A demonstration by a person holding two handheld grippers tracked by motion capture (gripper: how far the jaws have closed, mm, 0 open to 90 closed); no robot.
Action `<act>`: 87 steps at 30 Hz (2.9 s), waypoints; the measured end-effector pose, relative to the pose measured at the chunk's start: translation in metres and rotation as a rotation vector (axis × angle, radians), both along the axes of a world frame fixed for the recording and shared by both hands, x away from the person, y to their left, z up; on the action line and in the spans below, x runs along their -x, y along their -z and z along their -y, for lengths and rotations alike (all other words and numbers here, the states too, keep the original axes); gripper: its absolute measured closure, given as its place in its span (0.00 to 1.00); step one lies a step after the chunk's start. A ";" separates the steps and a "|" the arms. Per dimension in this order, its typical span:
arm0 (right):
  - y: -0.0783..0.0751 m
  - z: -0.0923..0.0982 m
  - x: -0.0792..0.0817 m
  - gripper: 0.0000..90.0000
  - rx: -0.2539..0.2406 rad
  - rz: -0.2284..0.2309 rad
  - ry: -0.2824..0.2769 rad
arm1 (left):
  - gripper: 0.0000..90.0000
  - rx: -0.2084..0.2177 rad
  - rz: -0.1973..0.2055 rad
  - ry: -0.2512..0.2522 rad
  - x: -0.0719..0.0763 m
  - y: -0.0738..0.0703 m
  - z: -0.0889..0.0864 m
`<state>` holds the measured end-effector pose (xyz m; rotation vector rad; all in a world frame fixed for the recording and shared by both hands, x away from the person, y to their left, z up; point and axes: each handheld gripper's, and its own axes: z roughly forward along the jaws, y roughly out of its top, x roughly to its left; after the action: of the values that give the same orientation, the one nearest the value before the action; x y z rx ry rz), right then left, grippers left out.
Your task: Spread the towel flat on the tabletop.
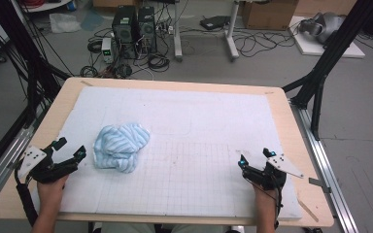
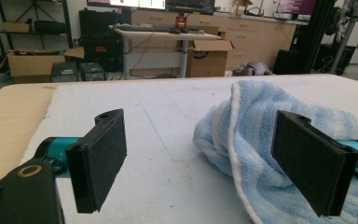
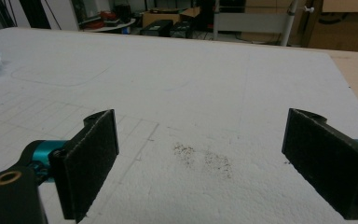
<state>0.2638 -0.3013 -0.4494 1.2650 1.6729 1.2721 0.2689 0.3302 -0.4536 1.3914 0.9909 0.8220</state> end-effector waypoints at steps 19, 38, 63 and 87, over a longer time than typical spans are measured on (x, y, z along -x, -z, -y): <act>0.000 -0.001 -0.001 0.11 0.015 0.000 -0.034 | 0.21 -0.017 -0.011 -0.040 -0.001 -0.001 0.003; 0.000 -0.005 -0.003 0.11 0.054 -0.020 -0.031 | 0.20 -0.010 -0.024 0.048 -0.008 -0.025 0.012; 0.000 -0.006 -0.003 0.11 0.071 -0.017 -0.025 | 0.20 -0.244 -0.291 0.228 -0.070 -0.034 0.085; 0.000 -0.006 -0.002 0.11 0.059 -0.010 -0.022 | 0.84 -0.169 -0.274 0.570 -0.076 -0.072 0.122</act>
<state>0.2654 -0.2956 -0.4492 1.2232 1.7231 1.2225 0.3449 0.2083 -0.3815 1.8489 0.6747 0.2965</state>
